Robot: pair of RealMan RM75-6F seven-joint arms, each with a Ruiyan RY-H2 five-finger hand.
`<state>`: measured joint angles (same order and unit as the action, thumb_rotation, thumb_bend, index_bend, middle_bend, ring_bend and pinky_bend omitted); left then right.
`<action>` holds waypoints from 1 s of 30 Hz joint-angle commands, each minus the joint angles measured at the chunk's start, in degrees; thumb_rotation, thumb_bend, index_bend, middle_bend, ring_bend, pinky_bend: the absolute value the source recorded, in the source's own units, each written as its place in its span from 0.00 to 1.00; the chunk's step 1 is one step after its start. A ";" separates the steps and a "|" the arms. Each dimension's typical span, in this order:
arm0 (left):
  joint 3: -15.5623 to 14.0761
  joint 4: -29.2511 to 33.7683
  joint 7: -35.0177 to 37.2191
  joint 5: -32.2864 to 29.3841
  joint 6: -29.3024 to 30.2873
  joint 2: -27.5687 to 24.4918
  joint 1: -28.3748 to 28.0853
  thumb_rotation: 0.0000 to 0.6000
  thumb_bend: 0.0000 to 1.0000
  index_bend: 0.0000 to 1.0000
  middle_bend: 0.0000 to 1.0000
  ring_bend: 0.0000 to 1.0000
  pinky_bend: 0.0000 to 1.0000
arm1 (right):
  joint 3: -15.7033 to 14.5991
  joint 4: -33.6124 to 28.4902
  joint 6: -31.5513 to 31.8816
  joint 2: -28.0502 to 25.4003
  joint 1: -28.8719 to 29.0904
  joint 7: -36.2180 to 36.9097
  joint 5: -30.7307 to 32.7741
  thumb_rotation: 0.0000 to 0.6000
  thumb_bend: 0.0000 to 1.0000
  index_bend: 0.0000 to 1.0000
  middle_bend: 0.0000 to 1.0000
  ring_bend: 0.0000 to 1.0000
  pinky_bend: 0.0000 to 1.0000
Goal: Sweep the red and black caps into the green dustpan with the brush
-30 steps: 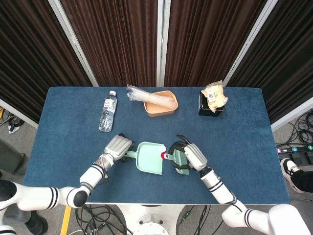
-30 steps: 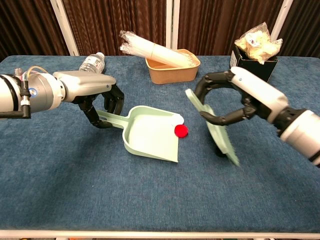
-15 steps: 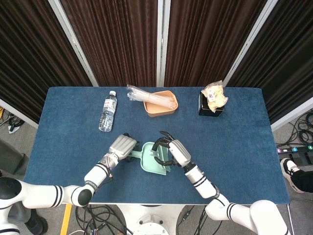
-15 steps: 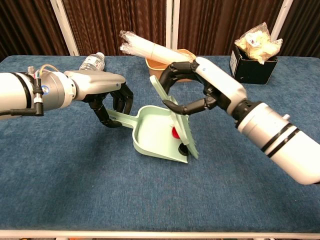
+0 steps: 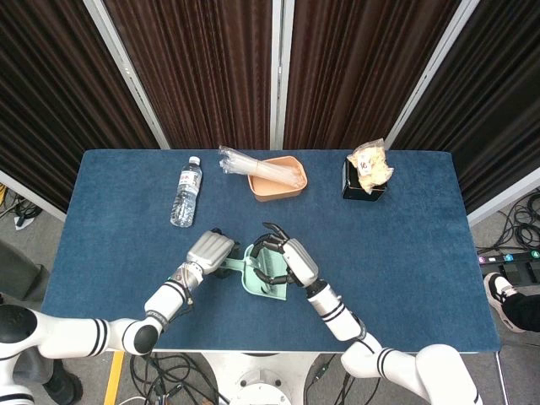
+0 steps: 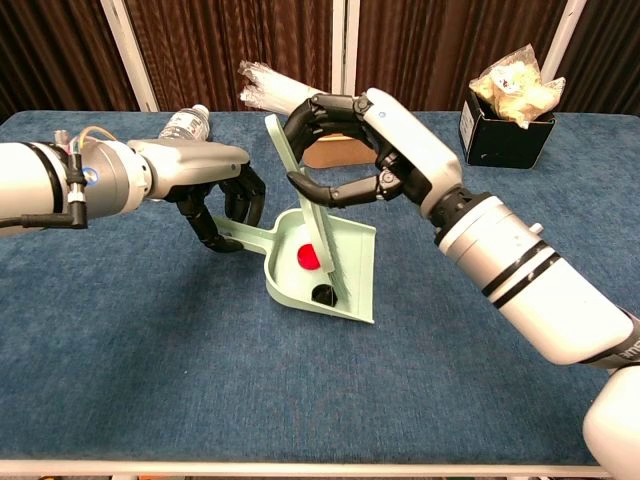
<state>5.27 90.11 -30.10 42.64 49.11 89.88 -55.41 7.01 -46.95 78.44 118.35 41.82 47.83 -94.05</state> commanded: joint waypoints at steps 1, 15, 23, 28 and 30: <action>-0.12 0.16 0.67 0.86 0.46 -0.38 0.43 1.00 0.35 0.44 0.48 0.38 0.22 | -1.48 -1.97 2.17 -3.55 -1.58 -1.13 -1.21 1.00 0.64 0.75 0.69 0.32 0.10; 0.17 3.64 8.40 8.63 7.16 -5.45 6.64 1.00 0.31 0.21 0.34 0.28 0.21 | -7.14 -20.83 -11.38 -30.92 -3.42 -29.58 0.97 1.00 0.58 0.65 0.63 0.24 0.04; 0.21 5.10 15.86 13.39 14.03 -11.87 13.91 1.00 0.29 0.21 0.34 0.28 0.21 | -6.21 -28.11 -22.93 -35.35 -2.32 -49.53 9.28 1.00 0.29 0.22 0.35 0.02 0.00; -0.22 4.78 20.45 14.66 15.55 -15.01 17.82 1.00 0.28 0.21 0.34 0.28 0.21 | -5.50 -28.88 -23.64 -35.04 -2.99 -52.61 11.80 1.00 0.25 0.13 0.26 0.00 0.00; -0.76 4.17 21.48 15.66 16.58 -15.91 19.48 1.00 0.27 0.21 0.34 0.28 0.21 | -5.21 -29.50 -22.44 -35.51 -3.67 -53.27 12.01 1.00 0.21 0.09 0.23 0.00 0.00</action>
<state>4.95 94.70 -9.52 57.48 64.86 74.62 -37.00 1.43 -75.82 55.34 83.35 38.70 -4.94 -82.33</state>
